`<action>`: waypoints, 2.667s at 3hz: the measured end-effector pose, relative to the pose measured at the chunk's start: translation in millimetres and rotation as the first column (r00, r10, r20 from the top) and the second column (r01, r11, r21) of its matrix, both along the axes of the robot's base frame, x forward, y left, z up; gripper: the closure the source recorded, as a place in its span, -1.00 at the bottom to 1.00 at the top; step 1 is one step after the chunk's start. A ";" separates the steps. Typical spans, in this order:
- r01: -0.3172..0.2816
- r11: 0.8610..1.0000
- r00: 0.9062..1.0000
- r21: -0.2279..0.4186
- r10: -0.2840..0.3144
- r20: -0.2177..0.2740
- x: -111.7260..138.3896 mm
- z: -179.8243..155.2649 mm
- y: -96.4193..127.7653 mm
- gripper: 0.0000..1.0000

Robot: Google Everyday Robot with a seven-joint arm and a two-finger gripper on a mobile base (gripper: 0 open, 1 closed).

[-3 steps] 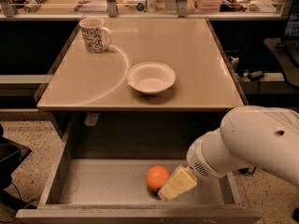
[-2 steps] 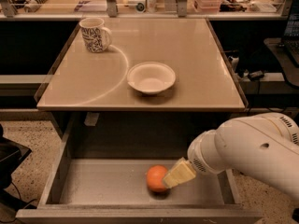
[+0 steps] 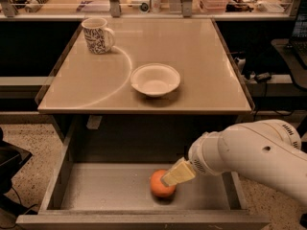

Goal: Pick orange from top drawer and place on counter

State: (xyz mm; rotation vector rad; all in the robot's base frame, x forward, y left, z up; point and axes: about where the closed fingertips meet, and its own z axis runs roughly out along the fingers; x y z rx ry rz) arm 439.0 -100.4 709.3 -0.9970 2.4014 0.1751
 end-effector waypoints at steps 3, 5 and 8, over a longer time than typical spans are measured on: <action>-0.131 0.977 0.991 0.168 0.132 0.010 -17.6 -5.5 73.8 -1.00; -0.056 0.979 0.997 0.198 0.047 0.053 -2.3 -13.2 73.1 -1.00; 0.003 0.978 0.999 0.209 -0.011 0.037 -6.2 -50.2 58.1 -1.00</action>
Offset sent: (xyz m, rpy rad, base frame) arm -0.0056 0.0315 -0.0118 0.1084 0.0051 0.0459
